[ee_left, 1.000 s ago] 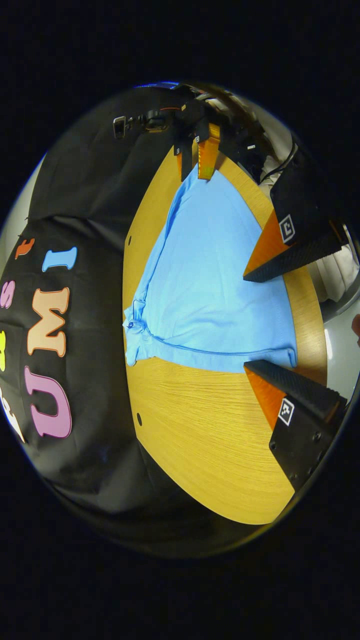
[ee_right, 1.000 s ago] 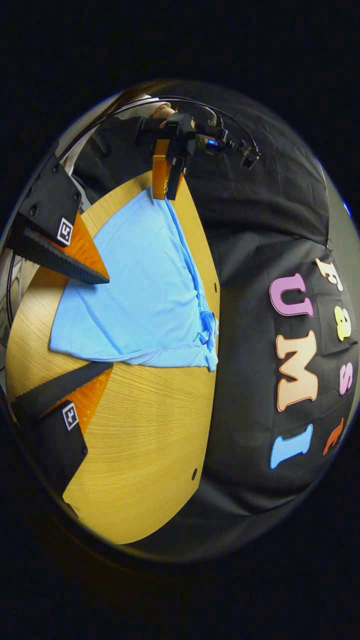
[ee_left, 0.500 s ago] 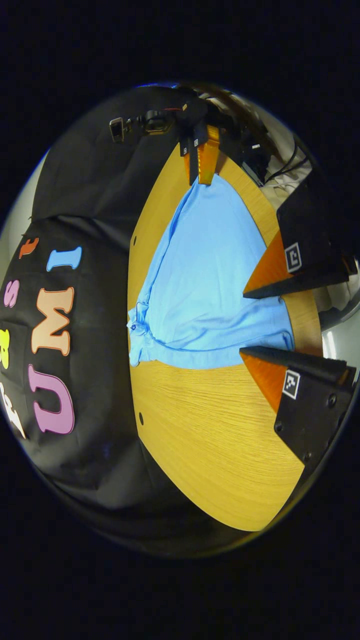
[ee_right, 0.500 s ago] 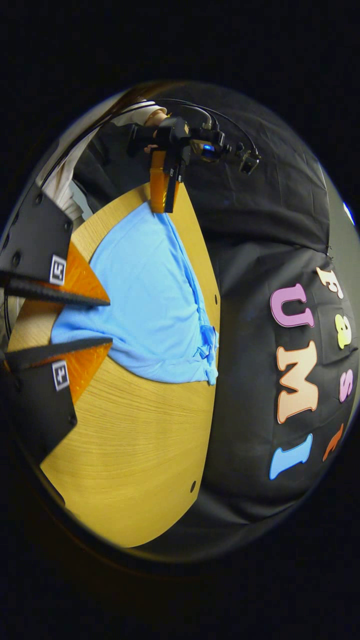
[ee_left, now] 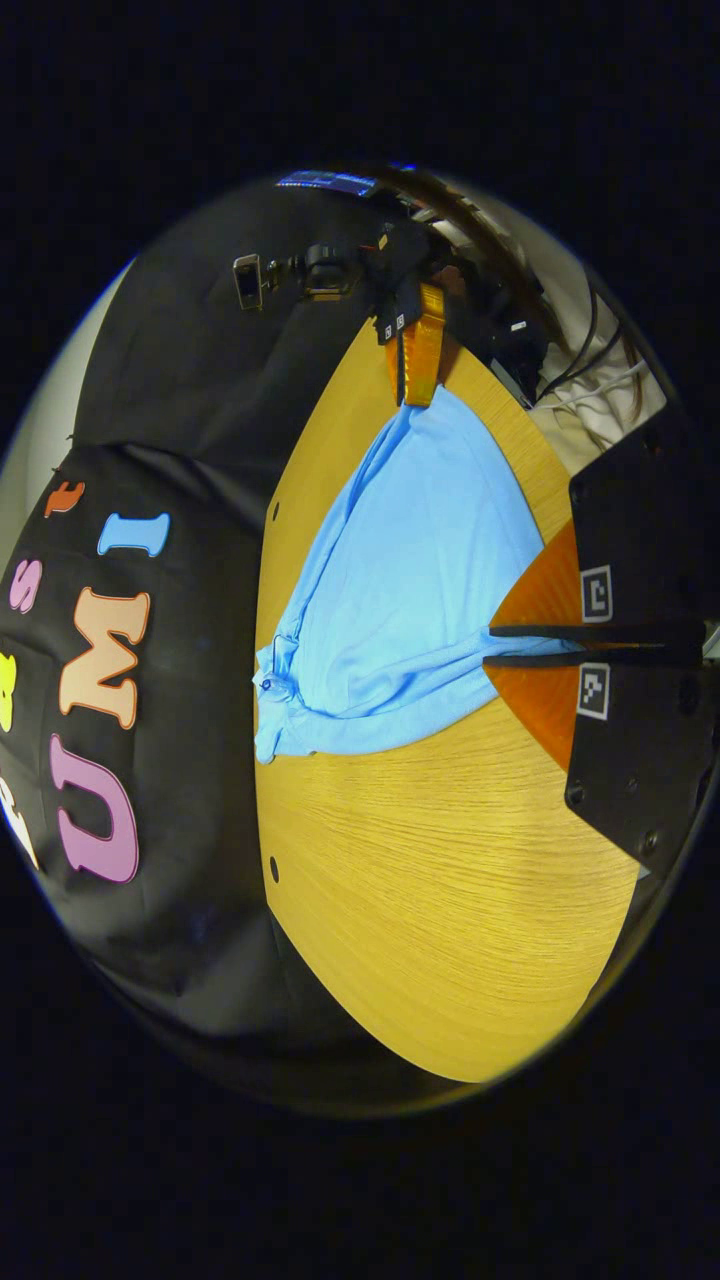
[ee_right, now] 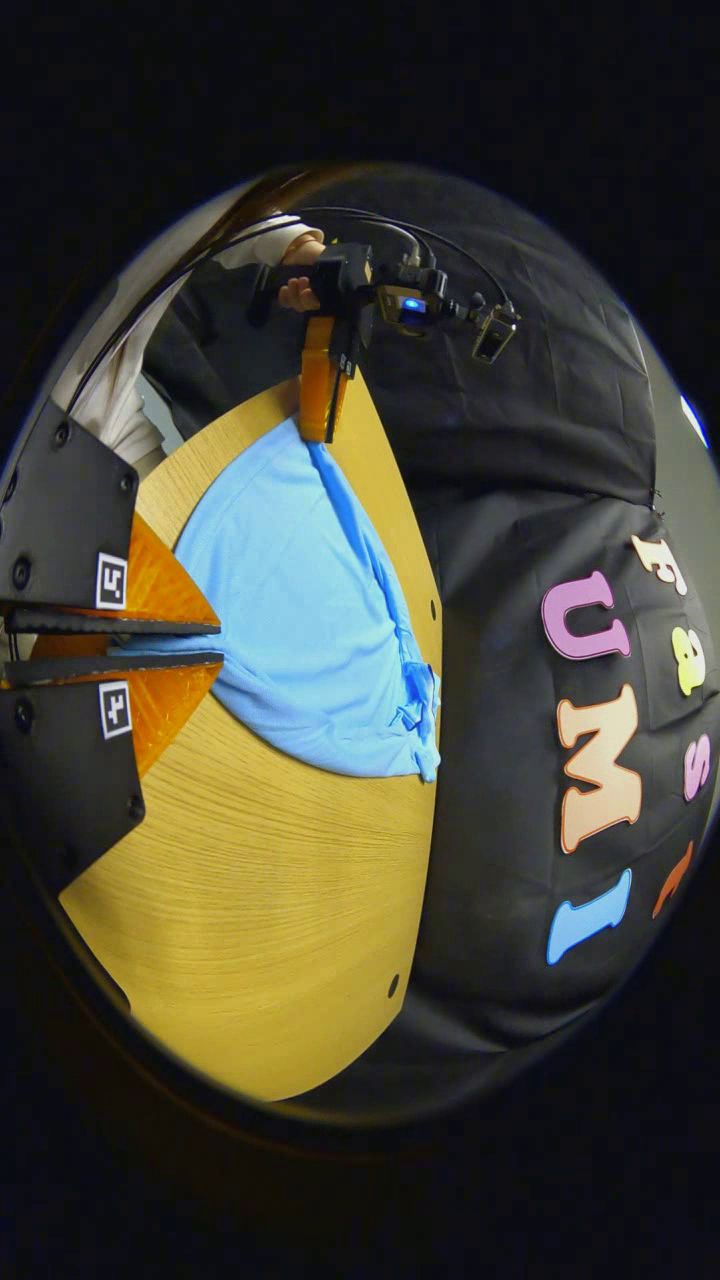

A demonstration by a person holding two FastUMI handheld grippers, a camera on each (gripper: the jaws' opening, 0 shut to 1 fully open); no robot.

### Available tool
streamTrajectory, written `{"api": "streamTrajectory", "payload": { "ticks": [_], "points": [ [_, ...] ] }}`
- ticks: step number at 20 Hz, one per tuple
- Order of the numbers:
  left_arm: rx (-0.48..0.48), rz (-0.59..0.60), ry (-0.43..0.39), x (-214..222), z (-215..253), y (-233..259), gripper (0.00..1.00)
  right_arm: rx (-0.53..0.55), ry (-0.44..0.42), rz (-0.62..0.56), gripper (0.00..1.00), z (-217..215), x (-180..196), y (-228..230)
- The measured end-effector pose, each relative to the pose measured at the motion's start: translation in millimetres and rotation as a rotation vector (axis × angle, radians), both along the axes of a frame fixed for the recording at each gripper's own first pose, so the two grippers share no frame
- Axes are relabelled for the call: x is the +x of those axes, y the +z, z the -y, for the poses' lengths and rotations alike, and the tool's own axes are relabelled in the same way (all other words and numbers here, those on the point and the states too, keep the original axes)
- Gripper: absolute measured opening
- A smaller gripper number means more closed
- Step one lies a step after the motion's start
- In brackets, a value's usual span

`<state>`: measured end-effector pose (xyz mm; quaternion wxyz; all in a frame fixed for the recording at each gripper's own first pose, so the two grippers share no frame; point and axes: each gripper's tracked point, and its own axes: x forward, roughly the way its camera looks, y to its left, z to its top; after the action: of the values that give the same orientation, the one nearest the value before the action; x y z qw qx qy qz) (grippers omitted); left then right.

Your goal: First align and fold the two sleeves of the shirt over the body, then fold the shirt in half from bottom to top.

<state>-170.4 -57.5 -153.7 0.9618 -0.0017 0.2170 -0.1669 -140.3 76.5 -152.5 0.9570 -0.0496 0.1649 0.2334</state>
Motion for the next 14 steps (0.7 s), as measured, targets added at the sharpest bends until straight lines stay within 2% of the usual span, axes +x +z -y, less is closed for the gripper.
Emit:
{"api": "streamTrajectory", "payload": {
  "ticks": [2, 3, 8, 14],
  "points": [
    [-0.003, 0.005, 0.004, 0, -4, 2, 0.00, -0.011, -0.002, 0.002, 0.12, 0, 0, 1],
    [-0.005, 0.005, 0.007, 1, -5, 2, 0.00, -0.008, -0.005, 0.000, 0.07, 1, -1, 1],
    [-0.018, 0.029, 0.003, 9, -3, 19, 0.00, 0.001, -0.025, -0.012, 0.06, 2, 11, 8],
    [-0.054, 0.105, -0.024, 53, 2, 64, 0.00, 0.021, -0.055, 0.013, 0.05, 1, 48, 43]
  ]
}}
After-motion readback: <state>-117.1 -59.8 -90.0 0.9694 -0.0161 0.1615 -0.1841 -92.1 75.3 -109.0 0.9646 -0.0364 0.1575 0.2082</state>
